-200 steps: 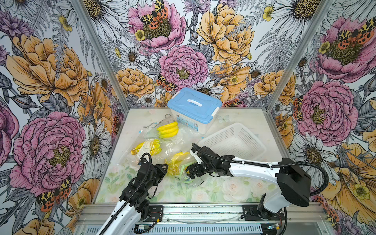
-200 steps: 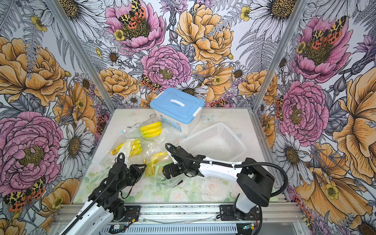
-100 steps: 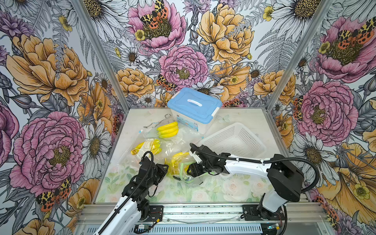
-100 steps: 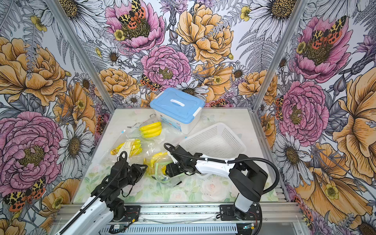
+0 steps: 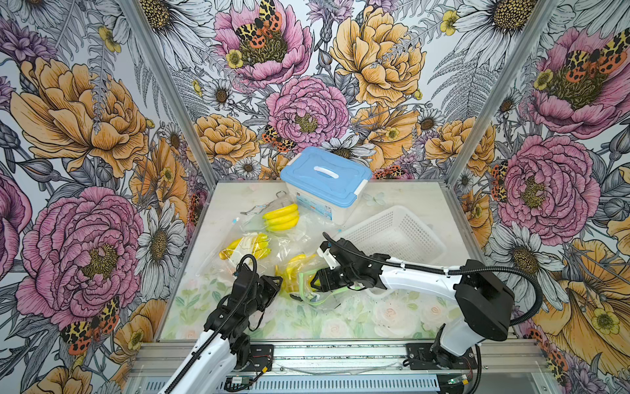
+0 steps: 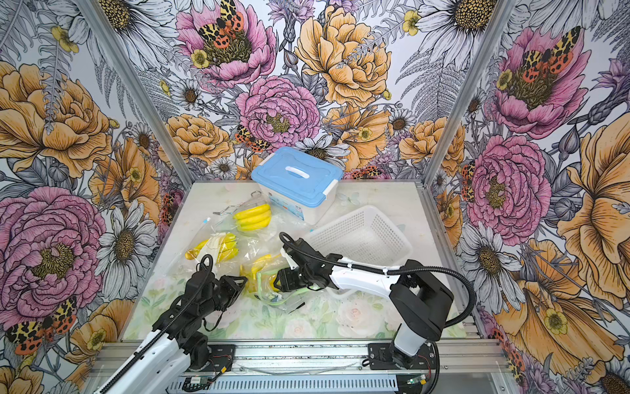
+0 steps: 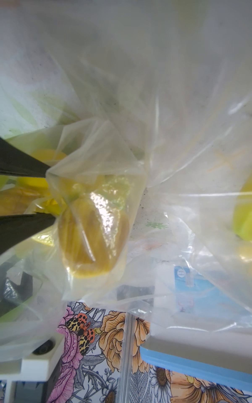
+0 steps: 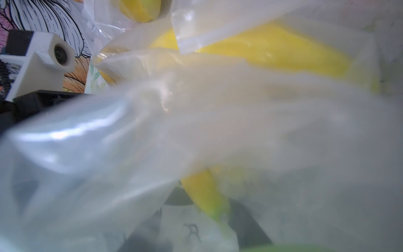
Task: Open the zip-top bag and take out the banana
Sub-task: Pick up the banana from the zipper food storage bag.
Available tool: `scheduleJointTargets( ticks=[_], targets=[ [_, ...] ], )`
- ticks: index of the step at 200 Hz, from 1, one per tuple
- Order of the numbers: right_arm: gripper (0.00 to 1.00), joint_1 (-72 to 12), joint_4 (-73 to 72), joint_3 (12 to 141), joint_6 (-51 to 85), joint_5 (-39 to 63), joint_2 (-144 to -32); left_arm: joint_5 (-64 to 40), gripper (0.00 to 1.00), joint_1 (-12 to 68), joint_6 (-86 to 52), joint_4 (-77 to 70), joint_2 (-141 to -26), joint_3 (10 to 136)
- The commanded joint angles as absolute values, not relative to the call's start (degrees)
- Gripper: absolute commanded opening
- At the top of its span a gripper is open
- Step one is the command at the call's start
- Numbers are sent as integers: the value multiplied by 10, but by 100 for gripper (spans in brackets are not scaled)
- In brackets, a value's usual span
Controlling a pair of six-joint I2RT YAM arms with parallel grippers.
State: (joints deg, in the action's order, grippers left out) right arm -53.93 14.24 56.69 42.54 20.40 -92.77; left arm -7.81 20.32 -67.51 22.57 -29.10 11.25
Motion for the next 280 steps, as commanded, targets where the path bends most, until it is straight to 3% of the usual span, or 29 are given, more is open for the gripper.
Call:
scheduleJointTargets(
  ticks=[1, 20, 40, 96, 153, 172, 190, 203, 214, 242, 280],
  targets=[
    [49, -540, 133, 577, 463, 237, -910, -96, 29, 197, -674, 240, -277, 100],
    [42, -535, 133, 569, 476, 247, -904, -97, 29, 197, -674, 253, -261, 99],
    [41, -531, 133, 564, 482, 250, -907, -100, 29, 196, -678, 262, -243, 92],
    [49, -532, 132, 580, 466, 235, -948, -103, 29, 196, -686, 272, -225, 86],
    [48, -528, 131, 608, 446, 230, -986, -103, 29, 197, -689, 272, -225, 84],
    [43, -525, 131, 615, 443, 225, -994, -103, 29, 196, -689, 272, -225, 85],
    [29, -524, 130, 620, 440, 224, -998, -102, 30, 195, -689, 274, -225, 87],
    [19, -522, 131, 619, 439, 224, -996, -102, 34, 193, -689, 274, -225, 91],
    [13, -519, 132, 615, 439, 226, -990, -103, 48, 189, -686, 278, -224, 95],
    [9, -508, 135, 595, 440, 229, -960, -107, 67, 159, -660, 317, -219, 131],
    [8, -497, 168, 583, 433, 238, -924, -155, 70, 74, -625, 325, -223, 159]
  ],
)
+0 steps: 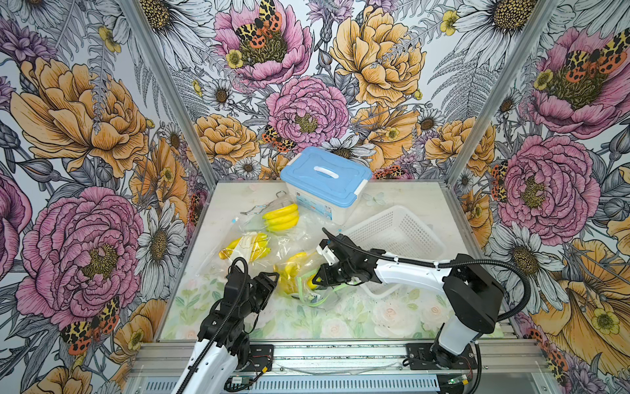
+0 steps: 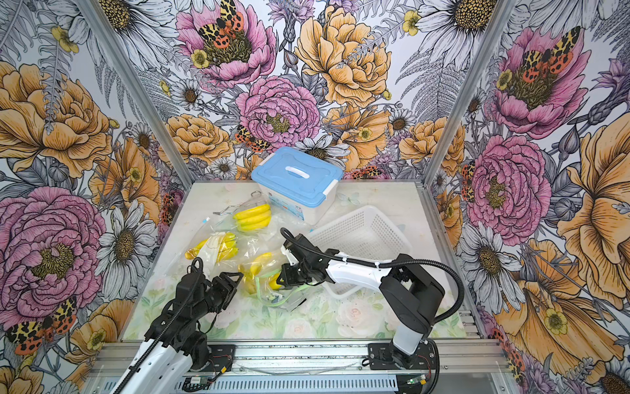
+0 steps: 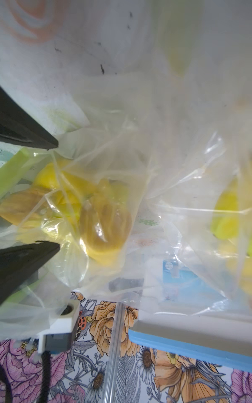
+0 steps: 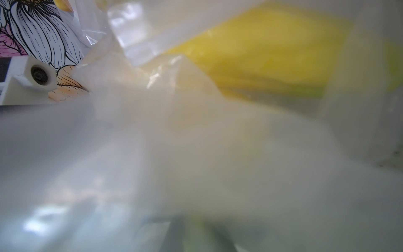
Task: Open the zip-top bag and take out the banana
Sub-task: Pick up the banana from the zipper food storage bag.
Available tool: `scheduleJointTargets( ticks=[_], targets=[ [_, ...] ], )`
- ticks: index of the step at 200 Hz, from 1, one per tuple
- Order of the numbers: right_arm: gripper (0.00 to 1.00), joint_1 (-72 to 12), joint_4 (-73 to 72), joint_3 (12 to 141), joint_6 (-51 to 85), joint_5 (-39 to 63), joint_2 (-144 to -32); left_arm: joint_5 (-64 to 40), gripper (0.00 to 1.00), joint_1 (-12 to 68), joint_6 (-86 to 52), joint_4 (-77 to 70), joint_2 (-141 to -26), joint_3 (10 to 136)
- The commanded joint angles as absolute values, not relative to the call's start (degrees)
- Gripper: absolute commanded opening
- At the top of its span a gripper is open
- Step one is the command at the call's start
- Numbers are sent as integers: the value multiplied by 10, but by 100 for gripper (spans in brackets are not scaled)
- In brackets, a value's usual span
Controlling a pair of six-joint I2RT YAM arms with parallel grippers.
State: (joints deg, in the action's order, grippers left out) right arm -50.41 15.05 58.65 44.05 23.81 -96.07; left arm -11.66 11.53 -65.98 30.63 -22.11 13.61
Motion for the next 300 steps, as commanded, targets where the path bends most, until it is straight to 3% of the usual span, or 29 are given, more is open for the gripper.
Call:
scheduleJointTargets(
  ticks=[1, 70, 140, 198, 220, 233, 259, 300],
  targets=[
    [8, -497, 169, 583, 432, 238, -923, -156, 70, 72, -624, 325, -224, 160],
    [8, -495, 205, 606, 425, 249, -914, -211, 71, 50, -607, 215, -308, 156],
    [5, -488, 265, 675, 432, 299, -949, -212, 65, 72, -608, 181, -323, 140],
    [4, -480, 277, 690, 458, 338, -955, -201, 69, 82, -606, 153, -352, 133],
    [4, -478, 280, 702, 464, 349, -961, -198, 62, 88, -602, 146, -358, 132],
    [4, -477, 284, 711, 464, 357, -967, -197, 48, 90, -602, 138, -362, 130],
    [3, -478, 320, 730, 448, 362, -975, -192, 32, 90, -592, 141, -368, 134],
    [3, -477, 422, 755, 389, 323, -970, -178, 24, 86, -560, 165, -382, 149]
  ],
)
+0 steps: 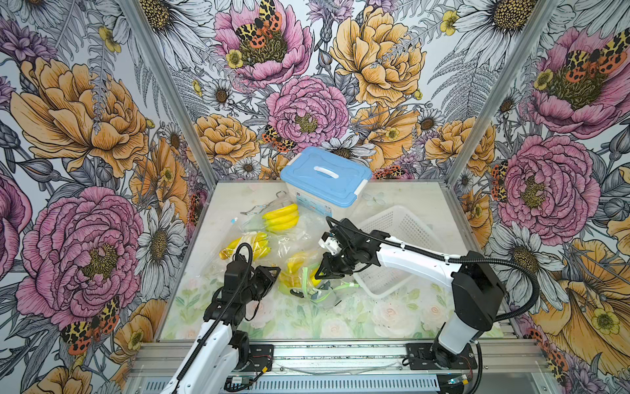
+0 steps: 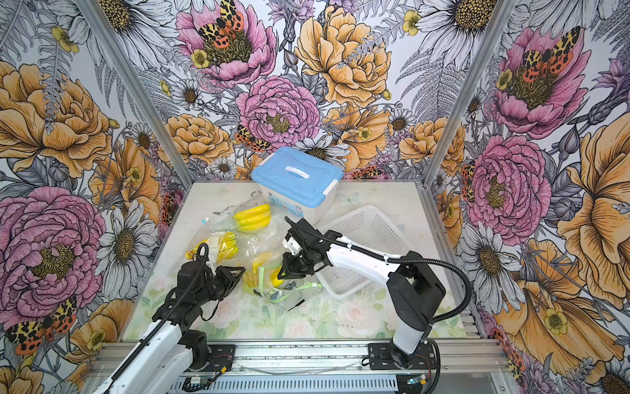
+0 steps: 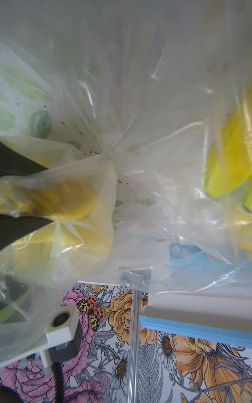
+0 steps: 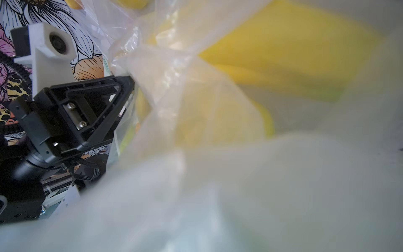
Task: Open the zip-top bag and take out the banana
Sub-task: Pick up the banana from the zipper food storage bag.
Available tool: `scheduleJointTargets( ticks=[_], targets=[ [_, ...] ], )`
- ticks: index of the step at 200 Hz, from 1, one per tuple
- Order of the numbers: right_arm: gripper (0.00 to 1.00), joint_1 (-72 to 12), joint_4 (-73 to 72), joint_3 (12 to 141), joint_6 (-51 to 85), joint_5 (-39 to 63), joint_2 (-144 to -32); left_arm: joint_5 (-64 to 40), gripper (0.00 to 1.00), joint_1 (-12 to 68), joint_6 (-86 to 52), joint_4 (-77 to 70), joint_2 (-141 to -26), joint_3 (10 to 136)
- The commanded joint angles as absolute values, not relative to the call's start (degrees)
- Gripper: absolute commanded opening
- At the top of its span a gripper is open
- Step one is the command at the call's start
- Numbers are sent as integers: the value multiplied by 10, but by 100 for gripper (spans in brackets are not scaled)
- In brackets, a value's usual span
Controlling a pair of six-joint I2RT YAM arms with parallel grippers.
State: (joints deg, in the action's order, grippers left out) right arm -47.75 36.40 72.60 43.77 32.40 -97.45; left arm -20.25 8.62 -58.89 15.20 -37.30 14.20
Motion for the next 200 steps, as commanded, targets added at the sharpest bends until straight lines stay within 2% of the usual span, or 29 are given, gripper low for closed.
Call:
scheduleJointTargets(
  ticks=[1, 48, 58, 82, 97, 200],
  targets=[
    [3, -477, 424, 755, 388, 322, -970, -178, 25, 85, -559, 165, -383, 150],
    [3, -473, 477, 762, 358, 284, -959, -180, 31, 79, -531, 166, -413, 165],
    [3, -473, 478, 763, 358, 285, -959, -184, 28, 79, -529, 157, -421, 166],
    [3, -473, 483, 769, 354, 286, -959, -187, 11, 79, -521, 149, -438, 171],
    [2, -473, 488, 773, 350, 285, -959, -181, 8, 78, -515, 151, -442, 176],
    [2, -458, 567, 802, 293, 263, -956, -131, 8, 82, -485, 194, -462, 219]
  ],
)
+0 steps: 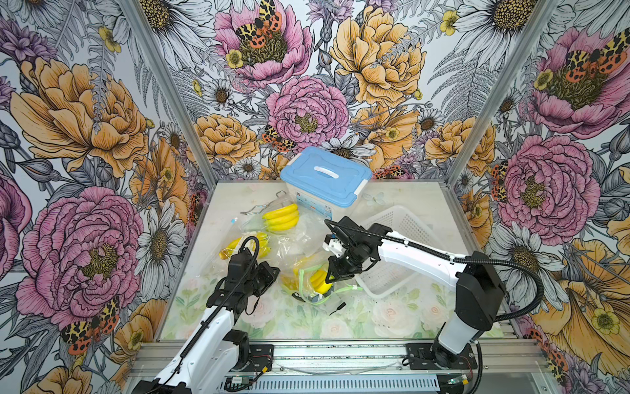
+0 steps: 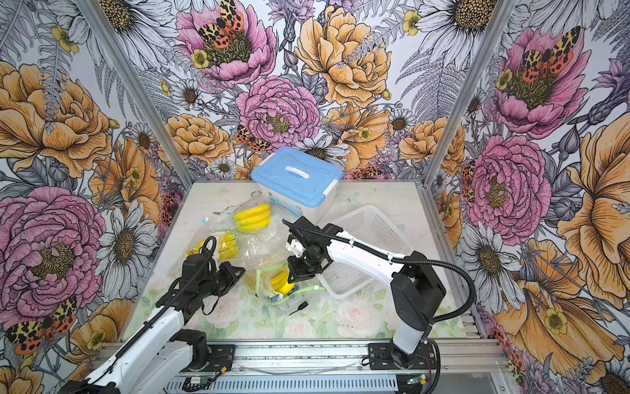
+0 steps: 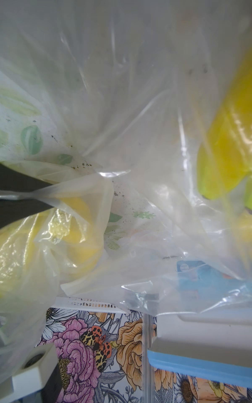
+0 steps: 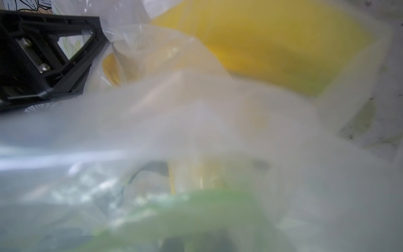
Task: Open the zip-top bag and take out the banana
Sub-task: Pick up the banana from the zipper food storage bag.
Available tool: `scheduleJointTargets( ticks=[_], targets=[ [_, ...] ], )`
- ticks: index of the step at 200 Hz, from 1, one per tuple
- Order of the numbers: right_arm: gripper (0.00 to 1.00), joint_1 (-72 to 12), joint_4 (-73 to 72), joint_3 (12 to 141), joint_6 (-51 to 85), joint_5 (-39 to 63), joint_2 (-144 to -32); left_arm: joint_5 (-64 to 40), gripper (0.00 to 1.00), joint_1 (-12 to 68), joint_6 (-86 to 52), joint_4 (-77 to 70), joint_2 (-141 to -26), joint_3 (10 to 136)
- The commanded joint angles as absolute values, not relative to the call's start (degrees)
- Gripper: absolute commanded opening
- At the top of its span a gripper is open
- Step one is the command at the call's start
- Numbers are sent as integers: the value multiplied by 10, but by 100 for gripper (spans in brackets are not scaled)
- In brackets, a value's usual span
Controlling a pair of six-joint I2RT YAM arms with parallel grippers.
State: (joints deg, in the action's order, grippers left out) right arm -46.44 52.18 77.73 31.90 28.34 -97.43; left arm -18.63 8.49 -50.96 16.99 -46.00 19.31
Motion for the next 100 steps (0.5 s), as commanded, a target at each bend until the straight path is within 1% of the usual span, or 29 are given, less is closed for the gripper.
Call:
scheduleJointTargets(
  ticks=[1, 20, 25, 55, 100],
  targets=[
    [2, -458, 567, 802, 293, 263, -956, -129, 8, 82, -485, 195, -462, 220],
    [1, -458, 578, 808, 292, 260, -947, -88, 8, 89, -475, 226, -456, 233],
    [1, -442, 580, 810, 291, 260, -944, -76, 7, 93, -473, 233, -455, 237],
    [1, -432, 592, 817, 294, 260, -923, -18, 7, 100, -469, 272, -443, 253],
    [1, -416, 594, 802, 286, 249, -893, 3, 8, 100, -464, 280, -426, 255]
  ],
)
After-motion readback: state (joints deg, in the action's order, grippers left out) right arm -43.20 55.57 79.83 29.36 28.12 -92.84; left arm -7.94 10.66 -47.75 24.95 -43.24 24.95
